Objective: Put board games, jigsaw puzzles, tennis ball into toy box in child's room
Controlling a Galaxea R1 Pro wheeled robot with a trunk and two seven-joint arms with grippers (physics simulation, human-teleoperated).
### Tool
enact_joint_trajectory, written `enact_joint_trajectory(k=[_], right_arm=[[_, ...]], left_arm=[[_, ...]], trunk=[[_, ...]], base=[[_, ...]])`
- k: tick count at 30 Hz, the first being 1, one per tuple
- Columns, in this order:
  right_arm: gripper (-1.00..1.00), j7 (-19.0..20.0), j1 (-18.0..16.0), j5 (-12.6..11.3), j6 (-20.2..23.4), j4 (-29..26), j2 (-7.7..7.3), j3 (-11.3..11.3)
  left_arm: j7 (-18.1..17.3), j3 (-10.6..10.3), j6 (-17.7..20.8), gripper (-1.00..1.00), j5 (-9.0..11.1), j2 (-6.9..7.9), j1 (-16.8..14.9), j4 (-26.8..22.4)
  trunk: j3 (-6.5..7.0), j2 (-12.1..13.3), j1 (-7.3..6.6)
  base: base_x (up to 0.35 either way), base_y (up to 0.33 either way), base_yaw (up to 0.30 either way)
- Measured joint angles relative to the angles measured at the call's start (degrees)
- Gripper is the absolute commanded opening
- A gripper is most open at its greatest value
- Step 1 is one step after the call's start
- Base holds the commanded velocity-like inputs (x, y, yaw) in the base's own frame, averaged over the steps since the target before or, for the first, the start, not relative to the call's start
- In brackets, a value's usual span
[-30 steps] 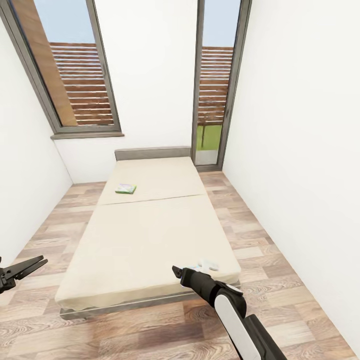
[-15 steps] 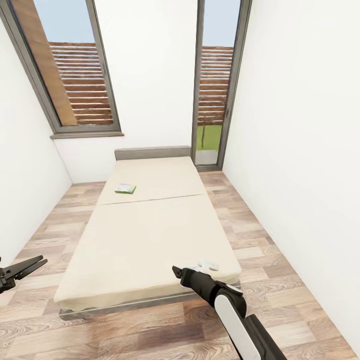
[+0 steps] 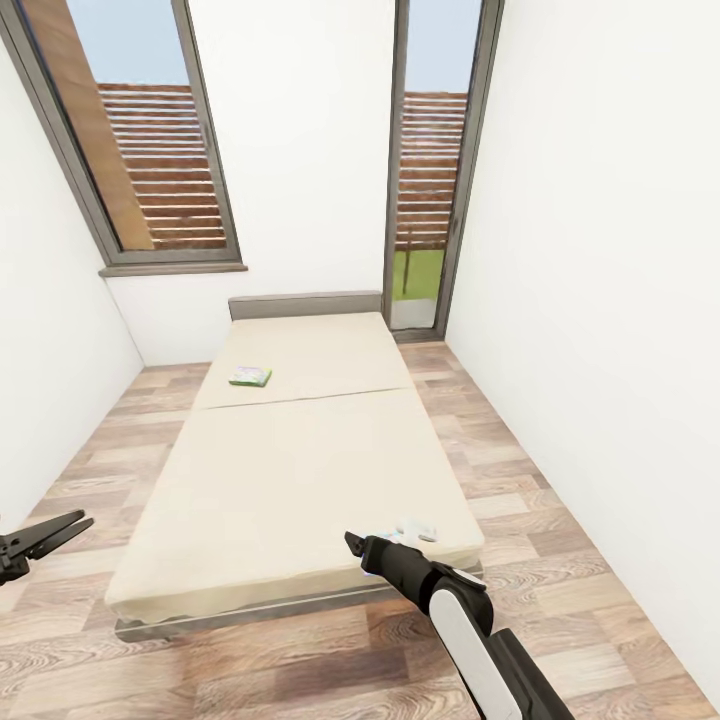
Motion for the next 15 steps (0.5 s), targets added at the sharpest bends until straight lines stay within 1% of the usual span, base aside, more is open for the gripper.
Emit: enact_joint_trajectory(k=[4,10,15], right_arm=[[1.0,0.0,0.0,0.0,0.0,0.0,-0.01,0.0],[1.0,0.1,0.0,-0.4,0.1,0.0,-0.11,-0.2],[1.0,0.4,0.0,-0.7,0.2,-0.2,-0.16,-0.6]], left_arm=[[0.0,0.4,0.2,1.0,0.0,0.38,0.0,0.0],[0.0,2.9,0.4,1.0,0.0,0.82,0.0,0.0],[0.0,3.9,0.7,1.0,0.0,1.36,0.0,0.0]], trunk=[[-0.72,-1.6,0.88],[-1.8,-4.0,2.2],[-2.7,-6.0,3.3]], base=[[0.0,0.0,0.0],[0.0,0.0,0.0],[0.0,0.0,0.0]])
